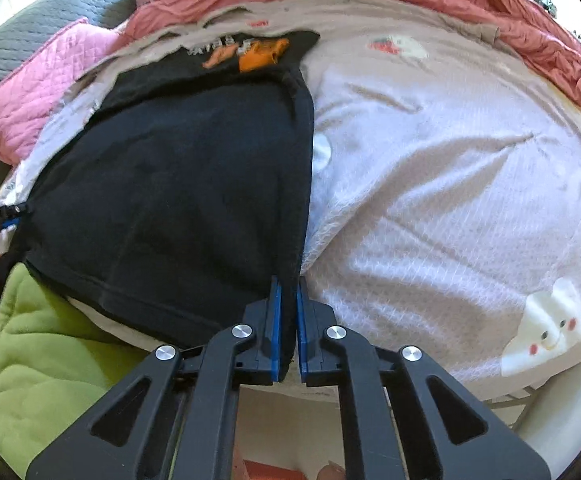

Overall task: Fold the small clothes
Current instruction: 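Close the right tool on the black shirt's hem while the left tool closes on it too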

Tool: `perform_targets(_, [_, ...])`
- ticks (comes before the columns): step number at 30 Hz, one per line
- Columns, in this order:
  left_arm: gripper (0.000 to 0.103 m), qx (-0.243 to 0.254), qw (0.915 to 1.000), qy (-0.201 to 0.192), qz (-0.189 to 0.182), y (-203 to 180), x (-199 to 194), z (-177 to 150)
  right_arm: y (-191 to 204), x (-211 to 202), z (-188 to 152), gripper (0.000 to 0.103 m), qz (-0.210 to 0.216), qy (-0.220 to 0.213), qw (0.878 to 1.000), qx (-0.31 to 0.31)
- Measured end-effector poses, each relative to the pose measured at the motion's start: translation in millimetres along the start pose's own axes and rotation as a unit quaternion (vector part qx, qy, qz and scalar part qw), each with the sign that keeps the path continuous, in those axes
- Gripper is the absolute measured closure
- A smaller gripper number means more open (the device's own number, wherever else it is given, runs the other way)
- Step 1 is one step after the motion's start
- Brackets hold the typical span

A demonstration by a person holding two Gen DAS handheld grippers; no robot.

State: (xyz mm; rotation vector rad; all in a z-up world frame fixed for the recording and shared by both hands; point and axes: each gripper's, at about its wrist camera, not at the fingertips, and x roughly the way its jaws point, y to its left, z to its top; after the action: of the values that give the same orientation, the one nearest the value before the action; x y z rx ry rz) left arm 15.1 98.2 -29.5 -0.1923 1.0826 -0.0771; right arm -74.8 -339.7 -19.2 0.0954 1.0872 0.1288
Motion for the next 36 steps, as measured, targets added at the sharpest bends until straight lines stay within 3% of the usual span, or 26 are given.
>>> perform_targets(9, [0.01,-0.016,0.9996,-0.008,-0.021,10,-9,-5,-5,-7,1,0.09,0.016,-0.003,1.0,0.01])
perform_targets(14, [0.02,-0.002,1.0,-0.007,-0.001,5,-11,-9,5,-8,0,0.084,0.038,0.001,0.999,-0.005])
perform_targets(17, [0.03,0.009,0.9998,-0.012,0.011,0,-14,-12,8,-5,0,0.083,0.039,0.003,0.999,-0.006])
perform_targets(19, [0.049,0.009,0.9998,-0.018,0.006,-1,-18,-13,7,-3,1,0.088,0.04,0.004,0.999,-0.003])
perform_targets(20, [0.054,0.008,0.9998,-0.02,-0.002,-2,-20,-13,8,-4,1,0.095,0.039,0.002,0.999,-0.008])
perform_targets(21, [0.069,0.004,0.9993,-0.017,-0.032,-2,-23,-13,9,-6,2,0.095,0.038,-0.002,0.999,-0.016])
perform_targets(22, [0.072,0.002,0.9986,-0.014,-0.05,-3,-24,-14,10,-10,3,0.096,0.037,-0.01,0.999,-0.027])
perform_targets(27, [0.07,0.002,0.999,-0.002,-0.045,-3,-19,-15,2,-24,12,0.096,0.037,-0.03,0.998,-0.029])
perform_targets(30, [0.064,0.0,0.9991,0.005,-0.042,-4,-13,-18,-4,-15,8,0.096,0.028,-0.01,0.999,-0.019])
perform_targets(36, [0.054,0.017,0.9991,0.009,-0.037,-12,-10,-19,-2,-5,6,0.091,0.065,0.006,0.998,0.004])
